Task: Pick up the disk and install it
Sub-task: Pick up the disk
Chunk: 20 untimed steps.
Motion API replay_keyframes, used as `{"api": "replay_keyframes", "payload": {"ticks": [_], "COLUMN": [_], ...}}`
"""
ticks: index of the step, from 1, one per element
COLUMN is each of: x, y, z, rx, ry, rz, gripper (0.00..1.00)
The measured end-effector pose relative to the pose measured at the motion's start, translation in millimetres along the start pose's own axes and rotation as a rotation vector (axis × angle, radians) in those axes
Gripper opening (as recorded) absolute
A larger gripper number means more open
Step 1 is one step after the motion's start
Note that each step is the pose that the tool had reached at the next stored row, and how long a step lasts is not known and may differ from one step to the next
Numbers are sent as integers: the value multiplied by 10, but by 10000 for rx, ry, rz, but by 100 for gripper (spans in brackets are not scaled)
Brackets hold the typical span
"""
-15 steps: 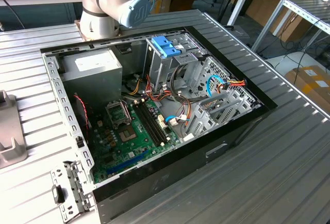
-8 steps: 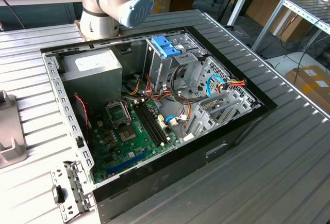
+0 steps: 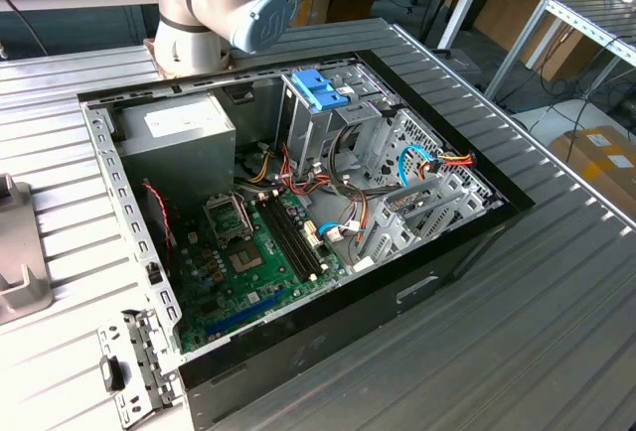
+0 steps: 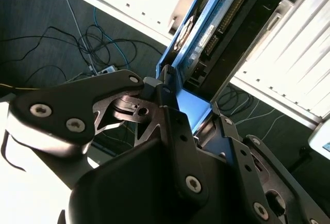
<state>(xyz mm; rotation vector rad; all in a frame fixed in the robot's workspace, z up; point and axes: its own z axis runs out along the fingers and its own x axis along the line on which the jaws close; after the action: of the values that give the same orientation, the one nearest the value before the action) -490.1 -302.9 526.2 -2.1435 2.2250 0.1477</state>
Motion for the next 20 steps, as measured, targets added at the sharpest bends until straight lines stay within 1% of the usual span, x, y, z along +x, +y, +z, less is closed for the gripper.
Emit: {"api": "replay_keyframes", "payload": {"ticks": [20], "x": [96], "y": [-4], "z": [-10], "rx": [0], "ry": [0], "rz": [0], "gripper": [37]}}
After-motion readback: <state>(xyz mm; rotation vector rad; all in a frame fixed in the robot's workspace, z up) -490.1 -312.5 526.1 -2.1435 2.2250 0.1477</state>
